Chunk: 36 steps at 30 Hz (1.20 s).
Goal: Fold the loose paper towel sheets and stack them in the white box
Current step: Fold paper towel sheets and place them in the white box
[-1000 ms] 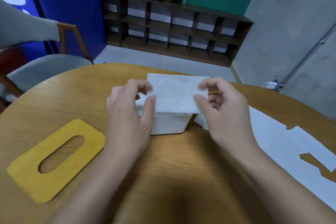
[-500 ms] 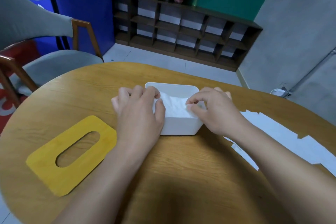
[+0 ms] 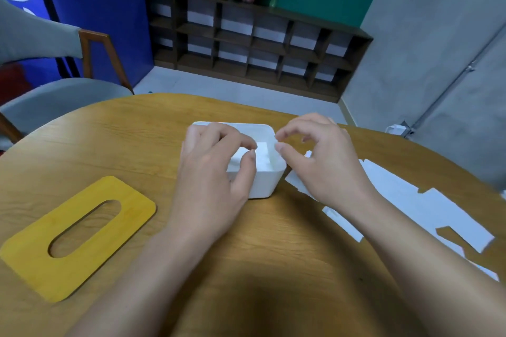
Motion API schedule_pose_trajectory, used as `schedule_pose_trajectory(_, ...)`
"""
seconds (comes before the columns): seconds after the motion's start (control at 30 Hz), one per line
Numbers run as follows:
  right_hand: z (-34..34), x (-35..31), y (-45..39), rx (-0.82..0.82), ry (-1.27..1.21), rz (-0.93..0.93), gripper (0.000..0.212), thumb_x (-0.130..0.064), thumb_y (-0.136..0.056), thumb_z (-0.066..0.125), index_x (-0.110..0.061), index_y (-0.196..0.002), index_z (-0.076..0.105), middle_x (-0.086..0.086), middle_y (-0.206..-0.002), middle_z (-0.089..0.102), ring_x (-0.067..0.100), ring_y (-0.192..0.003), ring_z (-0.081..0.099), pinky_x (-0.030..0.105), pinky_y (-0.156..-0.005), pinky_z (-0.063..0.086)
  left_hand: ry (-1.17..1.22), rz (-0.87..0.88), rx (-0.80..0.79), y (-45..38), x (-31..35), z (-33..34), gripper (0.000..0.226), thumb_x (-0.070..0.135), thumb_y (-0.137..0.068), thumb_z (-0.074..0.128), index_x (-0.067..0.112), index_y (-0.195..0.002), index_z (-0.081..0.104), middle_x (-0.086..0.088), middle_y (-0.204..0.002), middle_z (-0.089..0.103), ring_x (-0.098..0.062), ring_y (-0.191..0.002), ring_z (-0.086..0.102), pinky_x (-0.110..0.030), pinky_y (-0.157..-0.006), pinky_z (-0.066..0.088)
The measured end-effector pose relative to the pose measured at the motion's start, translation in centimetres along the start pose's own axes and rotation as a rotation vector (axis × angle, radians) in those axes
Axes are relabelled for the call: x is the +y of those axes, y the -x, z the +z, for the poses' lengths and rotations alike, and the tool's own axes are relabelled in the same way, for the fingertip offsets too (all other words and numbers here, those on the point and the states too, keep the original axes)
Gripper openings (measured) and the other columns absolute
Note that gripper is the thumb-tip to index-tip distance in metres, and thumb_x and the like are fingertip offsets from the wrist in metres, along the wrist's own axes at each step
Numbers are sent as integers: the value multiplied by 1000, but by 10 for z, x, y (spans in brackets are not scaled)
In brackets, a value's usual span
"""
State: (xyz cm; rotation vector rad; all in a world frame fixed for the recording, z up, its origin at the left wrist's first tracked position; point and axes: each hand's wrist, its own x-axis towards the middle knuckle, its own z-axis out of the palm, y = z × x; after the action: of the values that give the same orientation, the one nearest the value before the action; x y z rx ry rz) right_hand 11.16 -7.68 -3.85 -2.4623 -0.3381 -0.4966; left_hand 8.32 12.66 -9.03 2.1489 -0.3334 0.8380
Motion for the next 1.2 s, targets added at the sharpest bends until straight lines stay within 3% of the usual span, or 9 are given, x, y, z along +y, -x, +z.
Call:
schedule_pose_trajectory(0.07,-11,1,19,13,-5,6,6,-35,-98,79,-39,-101,77,-21,-114,68,7,-111,59,46,-104,46,87,46,-43,6,17,9,12,16,-103,72,23,-109,78,13,-109,64,-20,-111,53,-23,-97,41)
schedule_pose_trajectory(0.2,-27,18,66,-19,-20,59,12,-30,-97,78,-39,-104,76,-22,-118,66,5,-121,59,46,-111,43,170,106,-184,23,46,37,13,12,-100,75,23,-108,78,13,-108,66,-17,-109,57,-26,-96,45)
schedule_pose_trajectory(0.27,-33,35,90,-26,6,124,13,-37,-98,75,-40,-111,75,-23,-124,64,3,-127,57,44,-118,39,199,99,-276,35,54,53,12,18,-102,73,26,-110,77,17,-109,65,-12,-111,57,-26,-97,46)
schedule_pose_trajectory(0.47,-66,102,156,-44,246,431,65,-70,-98,61,-37,-153,55,-16,-166,43,5,-158,28,37,-133,19,156,82,-540,62,61,90,18,36,-102,70,38,-120,71,27,-122,64,-1,-124,52,-28,-106,47)
schedule_pose_trajectory(0.6,-79,136,180,-109,353,535,78,-78,-99,47,-31,-161,42,-8,-172,35,19,-163,22,43,-131,16,136,86,-638,69,61,100,27,40,-103,71,40,-130,69,28,-131,63,1,-132,50,-28,-113,44)
schedule_pose_trajectory(0.77,-65,147,183,-168,382,532,86,-87,-96,30,-34,-164,34,-7,-177,22,22,-166,11,49,-134,15,102,70,-669,68,60,104,32,42,-102,72,41,-134,67,29,-135,62,2,-134,49,-23,-114,40)
schedule_pose_trajectory(0.83,-56,144,176,-172,373,518,84,-88,-95,29,-36,-160,36,-8,-175,24,23,-165,13,51,-133,17,86,53,-667,67,59,104,31,42,-102,71,42,-133,67,30,-133,61,2,-134,49,-13,-112,34)
schedule_pose_trajectory(0.93,-40,132,161,-178,315,502,83,-87,-96,34,-36,-161,35,-8,-176,22,24,-166,9,53,-134,13,49,33,-655,65,57,105,28,39,-102,71,40,-130,68,29,-128,63,1,-131,50,-9,-108,32)
schedule_pose_trajectory(1.2,-19,99,123,-266,43,506,83,-70,-101,58,-38,-169,24,-11,-181,3,15,-168,-9,47,-137,4,3,63,-632,65,51,106,27,29,-103,73,32,-130,71,22,-127,65,-9,-128,53,-30,-109,45)
